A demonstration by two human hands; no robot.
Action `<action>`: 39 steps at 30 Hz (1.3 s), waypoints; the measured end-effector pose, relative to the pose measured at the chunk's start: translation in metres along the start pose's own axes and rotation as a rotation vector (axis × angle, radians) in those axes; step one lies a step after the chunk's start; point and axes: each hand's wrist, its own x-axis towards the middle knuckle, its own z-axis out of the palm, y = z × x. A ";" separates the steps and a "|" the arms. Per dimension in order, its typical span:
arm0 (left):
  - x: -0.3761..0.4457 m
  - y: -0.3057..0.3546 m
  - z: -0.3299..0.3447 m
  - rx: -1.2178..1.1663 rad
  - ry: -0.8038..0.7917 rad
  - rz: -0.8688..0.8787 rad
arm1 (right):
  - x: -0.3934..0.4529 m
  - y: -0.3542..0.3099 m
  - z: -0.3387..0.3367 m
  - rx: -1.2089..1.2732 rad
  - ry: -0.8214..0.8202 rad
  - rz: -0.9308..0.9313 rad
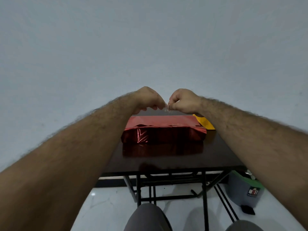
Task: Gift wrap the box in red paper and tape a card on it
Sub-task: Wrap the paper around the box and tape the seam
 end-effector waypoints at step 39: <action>-0.005 -0.066 0.000 -0.691 -0.061 -0.387 | -0.030 0.023 0.073 0.057 -0.021 -0.100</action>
